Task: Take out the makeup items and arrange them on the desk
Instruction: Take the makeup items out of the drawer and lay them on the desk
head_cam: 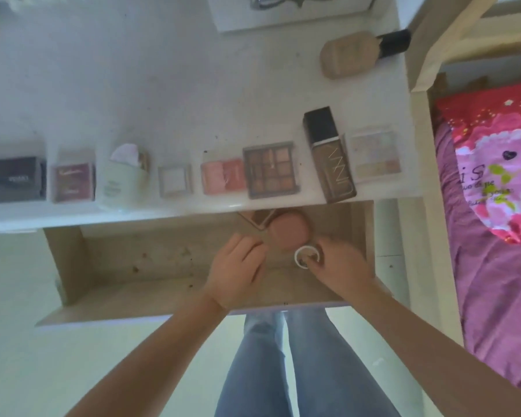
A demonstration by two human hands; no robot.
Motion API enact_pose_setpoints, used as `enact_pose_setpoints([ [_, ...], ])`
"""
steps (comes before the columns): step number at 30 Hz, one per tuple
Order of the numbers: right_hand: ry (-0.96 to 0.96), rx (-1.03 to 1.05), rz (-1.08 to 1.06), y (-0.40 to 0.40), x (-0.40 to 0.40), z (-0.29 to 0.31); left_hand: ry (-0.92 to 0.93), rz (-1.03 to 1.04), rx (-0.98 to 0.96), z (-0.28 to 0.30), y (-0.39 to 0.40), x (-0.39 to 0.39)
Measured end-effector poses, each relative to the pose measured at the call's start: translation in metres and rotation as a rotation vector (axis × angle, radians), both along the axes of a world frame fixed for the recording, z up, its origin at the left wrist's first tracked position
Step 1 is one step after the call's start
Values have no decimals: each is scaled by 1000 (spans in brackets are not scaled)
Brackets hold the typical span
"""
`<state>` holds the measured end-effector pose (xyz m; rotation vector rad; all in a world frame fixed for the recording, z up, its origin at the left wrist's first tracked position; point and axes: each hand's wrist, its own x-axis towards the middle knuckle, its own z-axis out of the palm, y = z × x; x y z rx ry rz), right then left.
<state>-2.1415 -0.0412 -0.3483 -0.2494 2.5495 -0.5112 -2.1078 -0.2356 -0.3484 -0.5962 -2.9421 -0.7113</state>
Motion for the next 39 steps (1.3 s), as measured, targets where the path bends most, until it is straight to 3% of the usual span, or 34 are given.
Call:
enact_pose_setpoints([
  [2,-177,116,-87,-15,-3,-11,-214,136,-62,-4,6,0],
  [5,-193,146,-202,-38,-11,-23,-600,379,-232,-15,14,-14],
  [8,-147,213,-180,-55,-14,-38,-659,484,-348,-30,16,-30],
  [13,-31,210,-214,-56,-7,-48,-398,440,-370,-51,11,-43],
  [16,9,231,-181,-49,-9,-45,-384,450,-310,-60,9,-44],
  [19,-28,242,-128,-40,-10,-36,-467,418,-178,-57,9,-35],
  [21,-42,216,-85,-31,-7,-26,-620,437,-47,-45,3,-20],
  [23,-43,170,-40,-21,-1,-10,-669,399,-47,-36,-9,-2],
  [27,120,60,72,-5,16,25,-519,172,-18,-5,-28,28],
  [32,450,-160,46,-3,-6,93,-195,126,-6,59,-36,12],
  [36,497,-203,55,-9,-68,138,-25,179,-77,101,-43,-50],
  [39,345,-142,92,-14,-123,151,-123,221,-89,119,-48,-107],
])
